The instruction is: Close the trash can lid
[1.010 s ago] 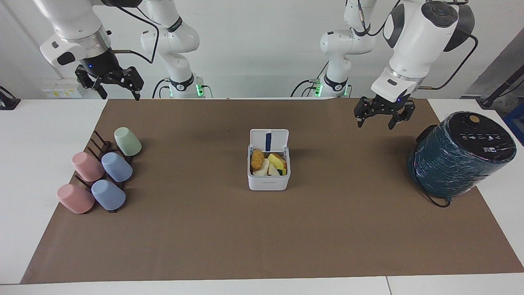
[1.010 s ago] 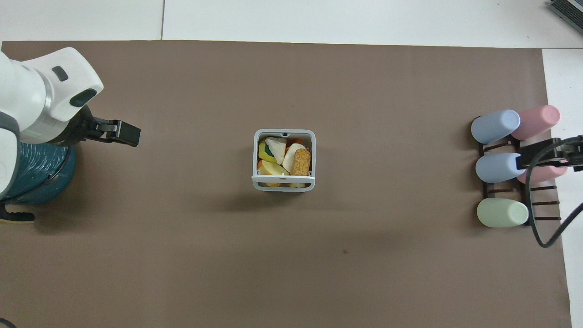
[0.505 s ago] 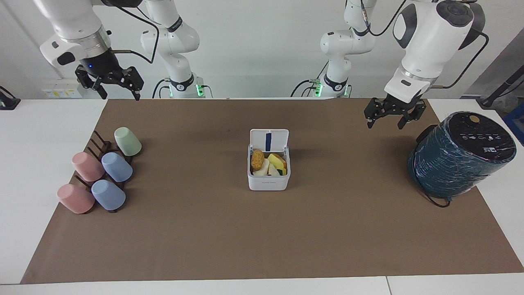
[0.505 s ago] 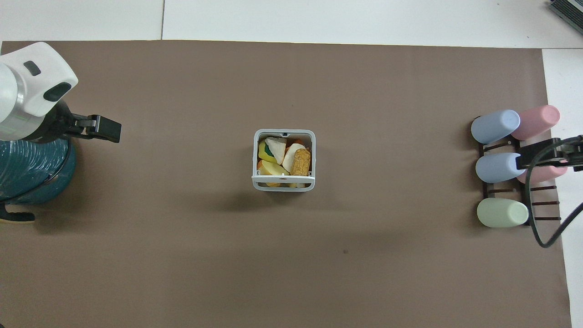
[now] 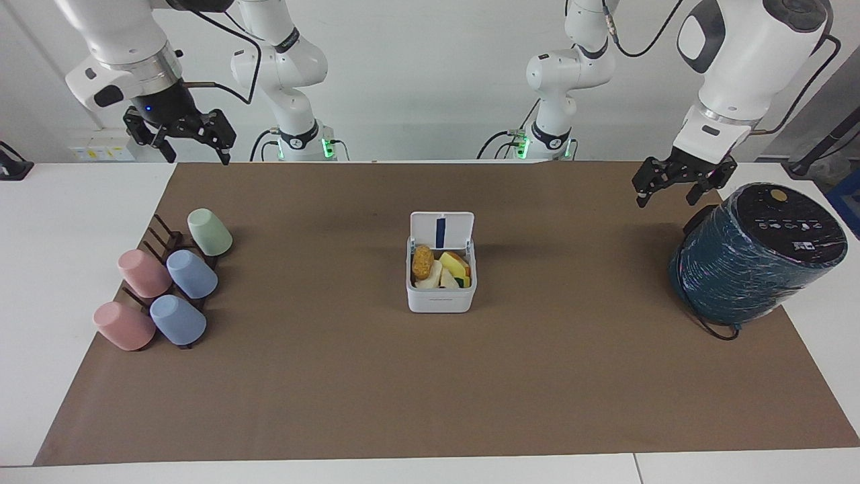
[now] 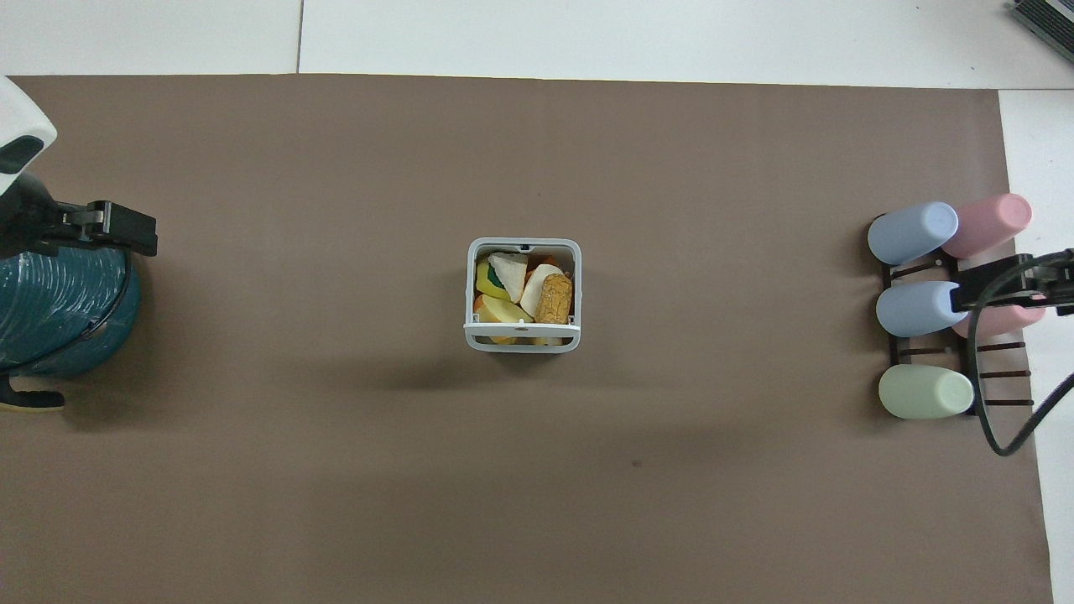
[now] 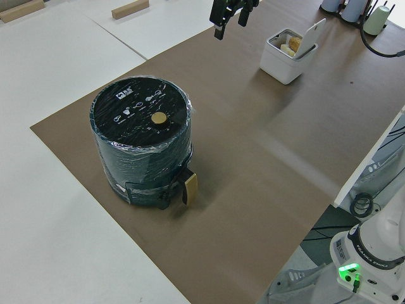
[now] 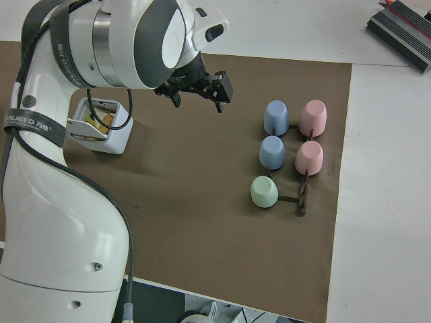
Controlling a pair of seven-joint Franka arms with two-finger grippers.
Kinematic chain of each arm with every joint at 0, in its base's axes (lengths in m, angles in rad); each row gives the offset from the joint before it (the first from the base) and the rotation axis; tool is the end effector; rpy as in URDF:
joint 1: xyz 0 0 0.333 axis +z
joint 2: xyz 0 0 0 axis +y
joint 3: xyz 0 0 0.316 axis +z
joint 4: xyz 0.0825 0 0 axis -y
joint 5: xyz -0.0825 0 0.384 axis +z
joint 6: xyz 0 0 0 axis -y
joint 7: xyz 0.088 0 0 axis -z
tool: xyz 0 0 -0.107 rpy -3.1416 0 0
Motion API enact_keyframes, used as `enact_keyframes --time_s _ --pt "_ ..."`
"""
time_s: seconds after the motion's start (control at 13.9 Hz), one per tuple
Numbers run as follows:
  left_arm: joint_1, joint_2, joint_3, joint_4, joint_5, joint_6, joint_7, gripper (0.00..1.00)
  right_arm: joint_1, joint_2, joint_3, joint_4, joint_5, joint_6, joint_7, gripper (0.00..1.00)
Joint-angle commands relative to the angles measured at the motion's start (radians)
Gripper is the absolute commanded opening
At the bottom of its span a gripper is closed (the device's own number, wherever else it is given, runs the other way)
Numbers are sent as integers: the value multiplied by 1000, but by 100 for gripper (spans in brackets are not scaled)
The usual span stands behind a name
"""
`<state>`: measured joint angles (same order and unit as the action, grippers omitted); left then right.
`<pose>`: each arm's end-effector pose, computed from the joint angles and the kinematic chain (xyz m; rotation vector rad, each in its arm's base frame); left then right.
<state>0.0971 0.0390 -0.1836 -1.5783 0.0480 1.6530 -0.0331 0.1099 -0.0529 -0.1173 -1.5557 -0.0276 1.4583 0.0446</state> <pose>0.5722 -0.0428 0.6068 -3.1013 0.0872 -0.0601 0.5264 -0.0090 0.6503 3.1175 -0.0845 -0.0693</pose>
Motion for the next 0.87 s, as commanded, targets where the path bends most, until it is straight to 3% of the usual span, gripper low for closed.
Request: enact_keyframes --time_s 0.0,0.5,0.79 --pt "3 10 -5 21 42 -22 7 100 -3 -22 1 -24 -3 8 -22 100" --pt "-17 13 -17 26 35 -25 13 100 -3 -22 1 -24 -3 8 -23 100" --pt "-137 12 -19 35 6 -50 -28 100 -3 -22 1 -24 -3 8 -22 100"
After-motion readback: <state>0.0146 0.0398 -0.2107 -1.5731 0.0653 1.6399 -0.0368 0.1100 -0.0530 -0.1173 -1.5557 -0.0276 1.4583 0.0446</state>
